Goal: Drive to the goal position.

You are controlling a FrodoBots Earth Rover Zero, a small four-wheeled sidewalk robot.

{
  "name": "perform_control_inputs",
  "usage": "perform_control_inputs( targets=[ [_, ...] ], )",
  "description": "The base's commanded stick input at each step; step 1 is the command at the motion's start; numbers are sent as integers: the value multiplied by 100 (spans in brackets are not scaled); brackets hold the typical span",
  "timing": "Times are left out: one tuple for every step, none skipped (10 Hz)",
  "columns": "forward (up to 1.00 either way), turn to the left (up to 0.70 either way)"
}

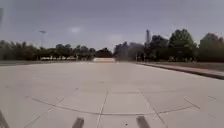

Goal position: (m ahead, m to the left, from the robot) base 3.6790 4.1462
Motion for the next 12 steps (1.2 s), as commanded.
perform_control_inputs(
  targets=[
    [70,0],
    [70,0],
    [70,0],
    [70,0],
    [70,0],
    [70,0],
    [70,0],
    [70,0],
    [70,0],
    [70,0],
    [70,0],
    [70,0]
  ],
)
